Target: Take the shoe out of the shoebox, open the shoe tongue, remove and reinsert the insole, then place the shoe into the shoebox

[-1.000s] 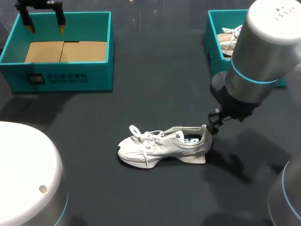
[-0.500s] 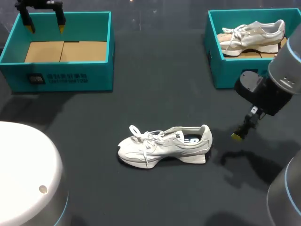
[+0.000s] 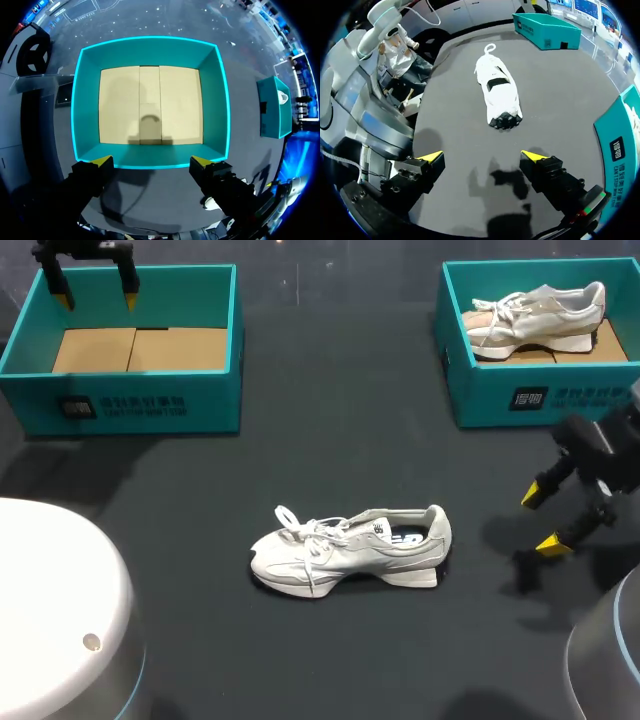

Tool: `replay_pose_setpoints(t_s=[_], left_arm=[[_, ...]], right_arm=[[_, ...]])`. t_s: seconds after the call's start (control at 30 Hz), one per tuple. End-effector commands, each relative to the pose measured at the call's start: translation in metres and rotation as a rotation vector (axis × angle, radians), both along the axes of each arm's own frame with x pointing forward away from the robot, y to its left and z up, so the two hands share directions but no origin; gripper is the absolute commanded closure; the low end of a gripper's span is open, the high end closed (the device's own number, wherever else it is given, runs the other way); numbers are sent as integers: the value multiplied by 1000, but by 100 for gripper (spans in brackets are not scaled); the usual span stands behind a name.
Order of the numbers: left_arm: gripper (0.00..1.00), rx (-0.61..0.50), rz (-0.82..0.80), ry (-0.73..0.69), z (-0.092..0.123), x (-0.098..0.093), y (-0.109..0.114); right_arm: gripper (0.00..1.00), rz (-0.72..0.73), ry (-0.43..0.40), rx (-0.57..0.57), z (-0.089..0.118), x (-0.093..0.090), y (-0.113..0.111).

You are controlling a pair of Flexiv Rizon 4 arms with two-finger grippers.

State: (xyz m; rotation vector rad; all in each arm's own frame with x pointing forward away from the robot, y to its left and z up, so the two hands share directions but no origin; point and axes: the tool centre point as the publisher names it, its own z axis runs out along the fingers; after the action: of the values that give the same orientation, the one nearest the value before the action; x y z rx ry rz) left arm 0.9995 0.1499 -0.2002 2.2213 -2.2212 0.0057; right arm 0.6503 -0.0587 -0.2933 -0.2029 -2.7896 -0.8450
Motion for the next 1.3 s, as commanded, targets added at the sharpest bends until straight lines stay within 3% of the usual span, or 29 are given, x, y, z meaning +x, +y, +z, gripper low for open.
replay_pose_setpoints(t_s=[0.03,0.3,0.37,0.53,0.7,0.77,1.07,1.3], left_arm=[[0,1,0,1,0,0,0],[0,1,0,1,0,0,0],[0,1,0,1,0,0,0],[0,1,0,1,0,0,0],[0,1,0,1,0,0,0],[0,1,0,1,0,0,0],[0,1,0,1,0,0,0],[0,1,0,1,0,0,0]], right_arm=[[0,22,-179,562,-4,-11,-4],[0,22,-179,562,-4,-11,-4],[0,42,-229,576,-14,-8,-6],[0,-23,-258,625,-41,1,-10],[0,-78,-265,660,-51,4,-5],[0,-152,-249,631,-48,4,-6],[0,-152,-249,631,-48,4,-6],[0,-263,-282,571,-64,15,-3]])
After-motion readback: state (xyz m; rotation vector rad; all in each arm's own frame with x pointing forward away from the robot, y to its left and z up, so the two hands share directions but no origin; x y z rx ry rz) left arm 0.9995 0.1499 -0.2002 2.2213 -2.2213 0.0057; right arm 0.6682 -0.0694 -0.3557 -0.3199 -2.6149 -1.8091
